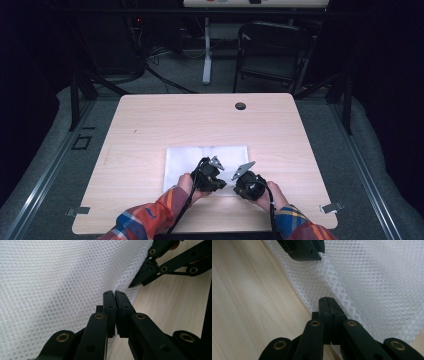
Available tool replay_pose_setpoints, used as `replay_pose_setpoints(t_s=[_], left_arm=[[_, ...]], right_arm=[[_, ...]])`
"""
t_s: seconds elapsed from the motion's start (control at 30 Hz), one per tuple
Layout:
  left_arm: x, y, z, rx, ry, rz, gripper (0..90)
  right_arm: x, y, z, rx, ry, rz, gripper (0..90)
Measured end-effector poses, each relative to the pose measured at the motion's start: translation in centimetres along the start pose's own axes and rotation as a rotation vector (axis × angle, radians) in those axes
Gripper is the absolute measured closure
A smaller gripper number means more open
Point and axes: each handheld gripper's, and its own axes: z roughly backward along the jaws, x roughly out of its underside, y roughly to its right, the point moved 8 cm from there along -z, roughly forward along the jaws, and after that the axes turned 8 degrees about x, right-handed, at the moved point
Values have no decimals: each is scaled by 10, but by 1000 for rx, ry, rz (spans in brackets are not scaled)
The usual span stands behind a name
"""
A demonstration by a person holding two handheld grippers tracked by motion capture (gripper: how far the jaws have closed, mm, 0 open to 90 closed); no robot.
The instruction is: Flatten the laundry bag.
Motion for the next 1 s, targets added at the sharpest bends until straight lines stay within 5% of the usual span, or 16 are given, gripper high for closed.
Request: replay_pose_setpoints(t_s=[0.57,1.0], left_arm=[[-14,-16,18,-26,30,30,879],[-30,-33,35,-54,61,57,879]], right_arm=[[4,-5,4,21,-8,52,900],[8,-6,6,-6,-24,43,900]])
